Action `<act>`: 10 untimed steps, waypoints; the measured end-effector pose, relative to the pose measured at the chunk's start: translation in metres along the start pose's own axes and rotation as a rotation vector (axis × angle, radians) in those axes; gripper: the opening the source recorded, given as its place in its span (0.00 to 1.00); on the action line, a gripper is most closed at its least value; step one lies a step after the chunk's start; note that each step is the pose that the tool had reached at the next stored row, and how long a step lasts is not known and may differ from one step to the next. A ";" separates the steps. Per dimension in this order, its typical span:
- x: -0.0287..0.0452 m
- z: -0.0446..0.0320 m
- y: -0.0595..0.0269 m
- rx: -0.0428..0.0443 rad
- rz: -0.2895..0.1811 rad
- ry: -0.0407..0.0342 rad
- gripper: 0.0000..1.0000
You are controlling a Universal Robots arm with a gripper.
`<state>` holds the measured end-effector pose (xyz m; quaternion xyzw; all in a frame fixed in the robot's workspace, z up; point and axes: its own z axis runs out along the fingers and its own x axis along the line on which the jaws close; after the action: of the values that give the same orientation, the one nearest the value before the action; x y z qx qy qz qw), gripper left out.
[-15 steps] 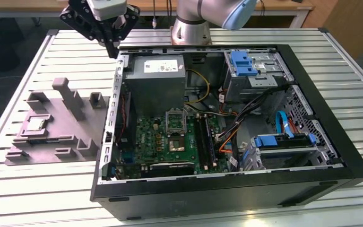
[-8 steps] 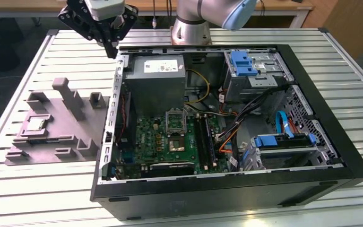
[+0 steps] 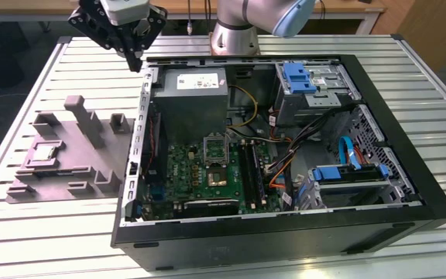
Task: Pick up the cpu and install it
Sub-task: 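Reach for the cpu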
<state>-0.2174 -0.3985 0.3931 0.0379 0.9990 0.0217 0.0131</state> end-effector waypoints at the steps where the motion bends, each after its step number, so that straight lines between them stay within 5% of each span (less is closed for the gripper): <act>1: 0.0004 0.0000 0.0000 0.0000 0.000 0.0000 0.11; 10: 0.0039 -0.0001 -0.0003 0.0000 0.000 0.0001 0.11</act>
<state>-0.2214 -0.3985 0.3932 0.0379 0.9990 0.0217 0.0131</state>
